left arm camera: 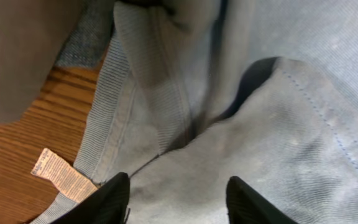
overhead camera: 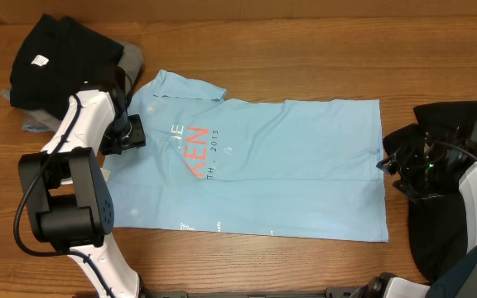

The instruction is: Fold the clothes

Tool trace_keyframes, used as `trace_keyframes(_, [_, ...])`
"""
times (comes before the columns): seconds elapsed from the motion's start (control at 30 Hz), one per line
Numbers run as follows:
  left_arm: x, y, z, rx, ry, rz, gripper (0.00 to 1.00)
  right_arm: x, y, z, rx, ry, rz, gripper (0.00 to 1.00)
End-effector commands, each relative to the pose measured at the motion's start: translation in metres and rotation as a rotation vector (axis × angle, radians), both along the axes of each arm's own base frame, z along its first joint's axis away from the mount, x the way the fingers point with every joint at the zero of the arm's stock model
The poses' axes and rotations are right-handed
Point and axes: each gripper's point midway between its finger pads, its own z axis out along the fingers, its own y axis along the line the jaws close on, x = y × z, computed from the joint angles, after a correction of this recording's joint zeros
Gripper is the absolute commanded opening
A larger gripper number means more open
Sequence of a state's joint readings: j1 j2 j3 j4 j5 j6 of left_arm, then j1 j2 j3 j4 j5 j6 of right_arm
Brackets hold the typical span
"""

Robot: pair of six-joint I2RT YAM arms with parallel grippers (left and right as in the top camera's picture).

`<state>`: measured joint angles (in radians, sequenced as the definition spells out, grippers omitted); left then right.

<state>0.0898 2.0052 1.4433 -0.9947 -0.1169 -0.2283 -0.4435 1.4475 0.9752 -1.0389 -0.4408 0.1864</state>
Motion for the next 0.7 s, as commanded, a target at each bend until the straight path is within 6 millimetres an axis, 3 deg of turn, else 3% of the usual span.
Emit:
trace_keyframes(0.0, [0.013,-0.007,0.008,-0.029,-0.044,-0.078,0.55,0.006,-0.002,0.005,-0.013,-0.022,0.009,0.64])
trace_keyframes(0.23, [0.026,-0.028,-0.003,-0.138,-0.1,-0.258,0.51,0.006,-0.002,0.005,-0.013,-0.022,0.008,0.64])
trace_keyframes(0.47, [0.037,-0.027,-0.017,-0.13,-0.119,-0.302,0.4,0.003,0.0,0.005,-0.006,-0.01,0.005,0.63])
trace_keyframes(0.67, [0.039,-0.025,-0.023,-0.121,-0.116,-0.328,0.41,0.001,0.001,0.005,-0.001,0.0,0.005,0.61])
